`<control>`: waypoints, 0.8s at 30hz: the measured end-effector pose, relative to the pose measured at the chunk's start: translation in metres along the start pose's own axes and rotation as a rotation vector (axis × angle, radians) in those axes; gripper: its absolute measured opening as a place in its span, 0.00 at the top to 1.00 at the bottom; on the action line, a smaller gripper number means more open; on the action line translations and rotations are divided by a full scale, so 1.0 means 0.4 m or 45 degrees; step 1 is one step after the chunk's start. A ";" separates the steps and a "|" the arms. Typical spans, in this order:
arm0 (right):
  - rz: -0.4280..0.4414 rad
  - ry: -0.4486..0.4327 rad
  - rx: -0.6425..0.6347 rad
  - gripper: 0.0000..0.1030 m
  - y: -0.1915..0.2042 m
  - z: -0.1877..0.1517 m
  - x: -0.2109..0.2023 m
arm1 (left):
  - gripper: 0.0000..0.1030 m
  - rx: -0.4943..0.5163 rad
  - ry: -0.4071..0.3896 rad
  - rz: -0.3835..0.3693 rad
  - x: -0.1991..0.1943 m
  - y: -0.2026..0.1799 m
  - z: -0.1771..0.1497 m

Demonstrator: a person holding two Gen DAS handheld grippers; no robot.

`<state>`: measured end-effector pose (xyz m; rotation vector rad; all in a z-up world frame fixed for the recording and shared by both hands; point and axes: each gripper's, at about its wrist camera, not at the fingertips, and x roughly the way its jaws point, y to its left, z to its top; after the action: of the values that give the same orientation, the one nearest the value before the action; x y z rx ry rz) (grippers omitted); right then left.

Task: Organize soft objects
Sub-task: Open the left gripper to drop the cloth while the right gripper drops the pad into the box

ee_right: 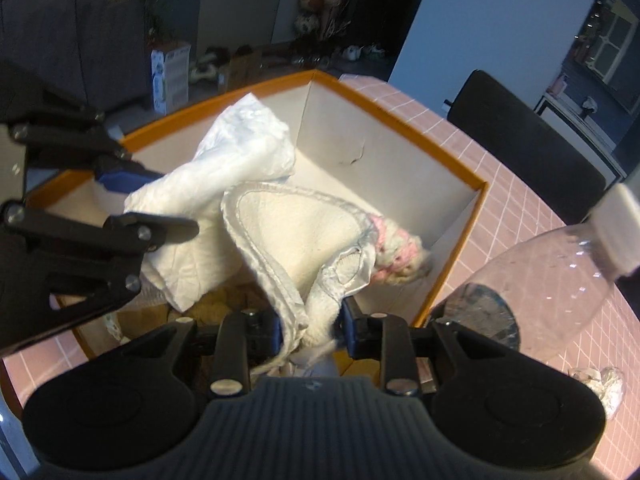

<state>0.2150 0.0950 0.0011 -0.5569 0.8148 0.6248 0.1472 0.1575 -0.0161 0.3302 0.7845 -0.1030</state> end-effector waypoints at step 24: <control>-0.066 -0.042 -0.244 0.39 0.033 -0.009 -0.018 | 0.32 0.004 0.085 0.025 -0.039 0.002 0.010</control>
<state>0.2003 0.0996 0.0021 -0.7381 0.7115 0.6668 0.1389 0.1565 -0.0022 0.3453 0.8474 -0.0751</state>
